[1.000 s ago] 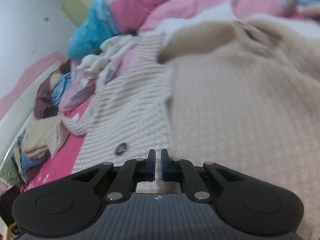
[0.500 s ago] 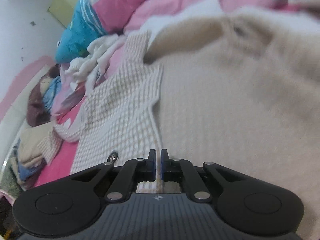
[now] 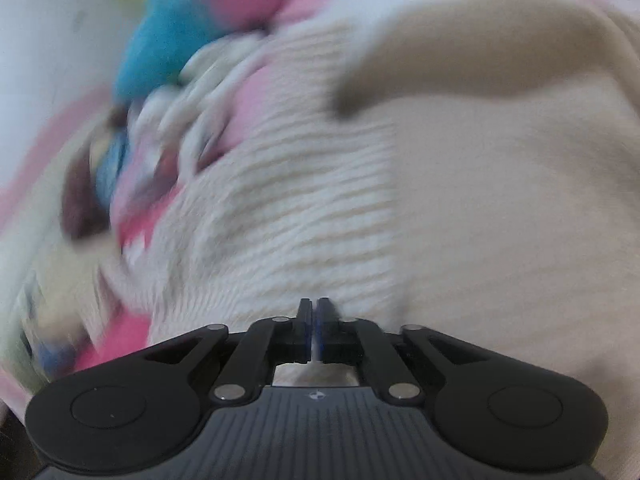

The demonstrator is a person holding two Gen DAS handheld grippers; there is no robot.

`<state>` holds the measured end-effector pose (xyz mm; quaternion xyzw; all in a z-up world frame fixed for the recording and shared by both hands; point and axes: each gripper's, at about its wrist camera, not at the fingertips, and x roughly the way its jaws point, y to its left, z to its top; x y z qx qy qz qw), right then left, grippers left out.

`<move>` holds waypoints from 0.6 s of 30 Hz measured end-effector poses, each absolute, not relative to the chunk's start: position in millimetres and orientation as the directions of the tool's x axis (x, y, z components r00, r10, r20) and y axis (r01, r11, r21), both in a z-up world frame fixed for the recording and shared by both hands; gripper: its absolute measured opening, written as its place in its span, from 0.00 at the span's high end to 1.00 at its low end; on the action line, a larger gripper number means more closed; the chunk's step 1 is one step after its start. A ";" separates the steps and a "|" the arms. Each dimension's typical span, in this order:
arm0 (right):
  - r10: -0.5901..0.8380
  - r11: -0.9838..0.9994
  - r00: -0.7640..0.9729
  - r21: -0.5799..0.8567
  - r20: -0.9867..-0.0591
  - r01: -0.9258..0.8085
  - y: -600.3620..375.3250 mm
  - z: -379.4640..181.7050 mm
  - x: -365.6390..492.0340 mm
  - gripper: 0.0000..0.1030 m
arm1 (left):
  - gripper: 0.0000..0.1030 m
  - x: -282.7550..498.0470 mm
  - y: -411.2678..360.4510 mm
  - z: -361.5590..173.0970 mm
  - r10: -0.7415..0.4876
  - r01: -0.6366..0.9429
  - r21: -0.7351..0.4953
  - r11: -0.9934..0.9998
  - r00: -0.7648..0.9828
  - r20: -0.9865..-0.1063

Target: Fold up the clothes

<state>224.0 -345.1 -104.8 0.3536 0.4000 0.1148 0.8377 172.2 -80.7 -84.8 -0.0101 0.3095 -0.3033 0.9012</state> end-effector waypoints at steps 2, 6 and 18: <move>0.439 0.697 0.692 0.703 -0.573 0.141 -369.3 -102.7 219.4 0.98 | 0.30 176.1 -72.9 -81.5 -0.569 0.525 -0.253 0.812 0.618 -0.543; 0.454 0.715 0.696 0.694 -0.556 0.088 -367.0 -80.3 214.1 0.97 | 0.29 183.5 -62.2 -62.9 -0.595 0.515 -0.307 0.800 0.620 -0.512; 0.466 0.778 0.645 0.628 -0.606 0.027 -320.7 -103.0 275.5 1.00 | 0.29 236.1 -78.9 -85.3 -0.449 0.352 -0.279 0.893 0.718 -0.532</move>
